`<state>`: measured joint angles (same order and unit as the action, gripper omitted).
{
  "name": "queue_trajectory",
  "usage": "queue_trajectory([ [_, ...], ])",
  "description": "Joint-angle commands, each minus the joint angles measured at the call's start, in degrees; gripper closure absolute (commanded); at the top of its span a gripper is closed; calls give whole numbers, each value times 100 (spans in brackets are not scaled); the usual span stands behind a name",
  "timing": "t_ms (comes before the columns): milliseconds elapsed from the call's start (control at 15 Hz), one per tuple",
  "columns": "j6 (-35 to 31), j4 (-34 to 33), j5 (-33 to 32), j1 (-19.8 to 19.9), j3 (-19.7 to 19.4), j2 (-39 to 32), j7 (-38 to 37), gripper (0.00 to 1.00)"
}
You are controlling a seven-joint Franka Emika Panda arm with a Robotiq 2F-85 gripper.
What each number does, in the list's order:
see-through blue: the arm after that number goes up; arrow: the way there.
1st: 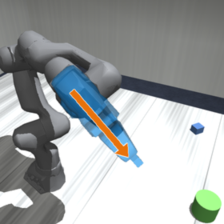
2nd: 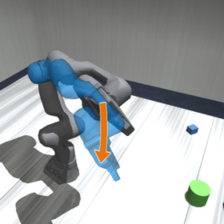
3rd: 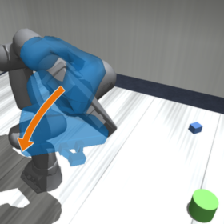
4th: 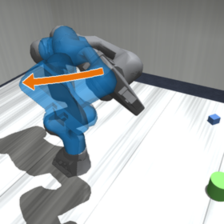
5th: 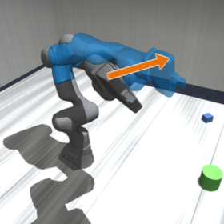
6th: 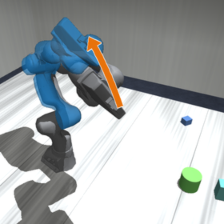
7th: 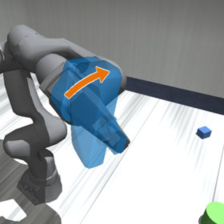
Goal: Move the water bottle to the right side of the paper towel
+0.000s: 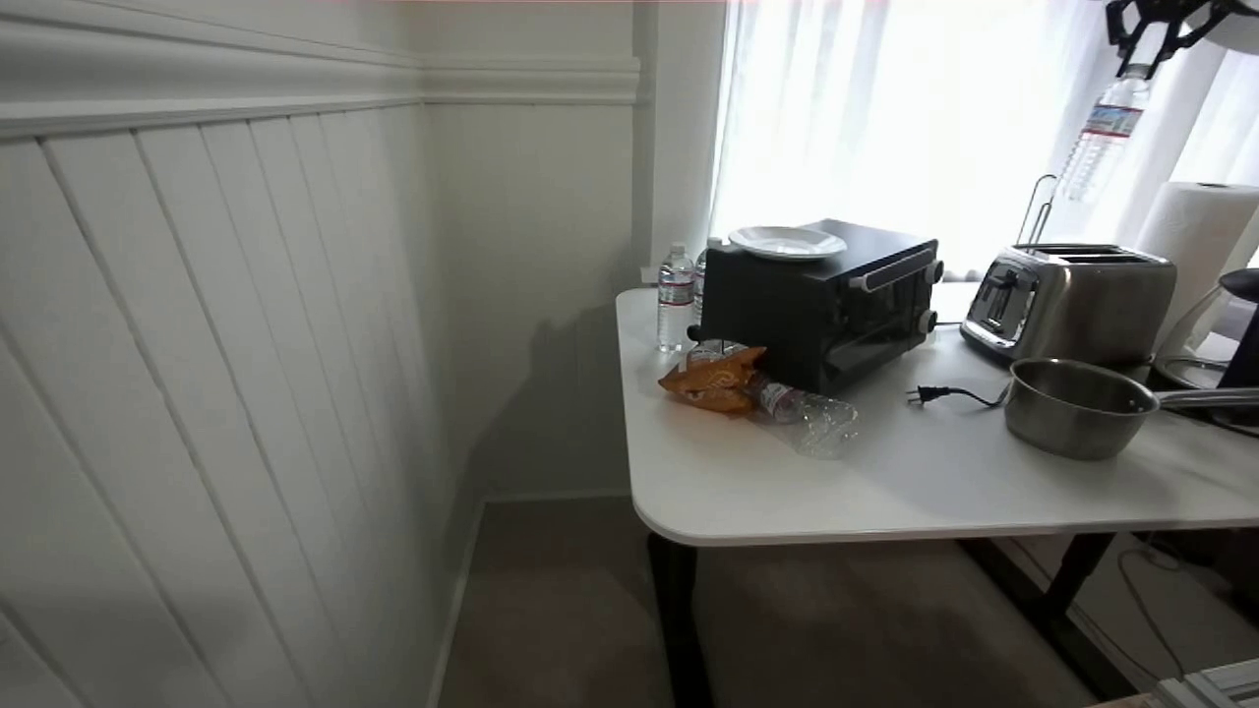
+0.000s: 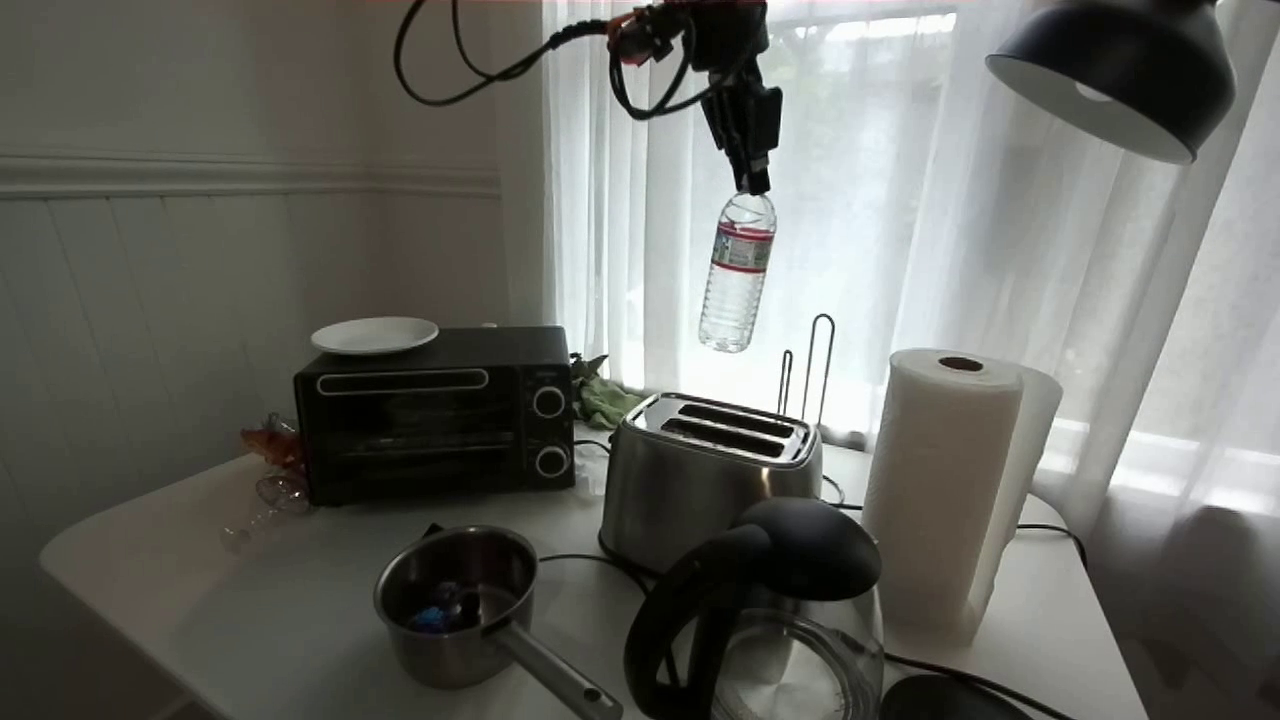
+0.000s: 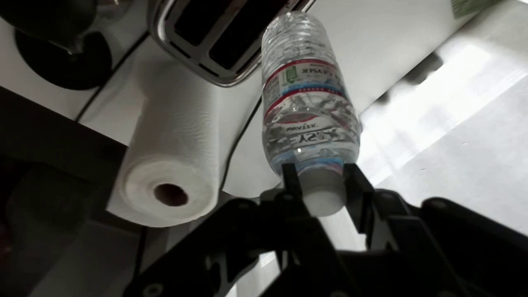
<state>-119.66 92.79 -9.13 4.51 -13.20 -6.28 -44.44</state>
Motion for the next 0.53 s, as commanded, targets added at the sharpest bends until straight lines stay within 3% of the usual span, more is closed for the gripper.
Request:
queue_trajectory([
  [0, 532, 701, -515, 162, 8, 1154, -1024, 92],
  [200, 1313, 913, -911, 519, 46, 1763, -1568, 92],
  [467, 1874, 1263, -1500, 1197, -74, 2255, -1916, 92],
])
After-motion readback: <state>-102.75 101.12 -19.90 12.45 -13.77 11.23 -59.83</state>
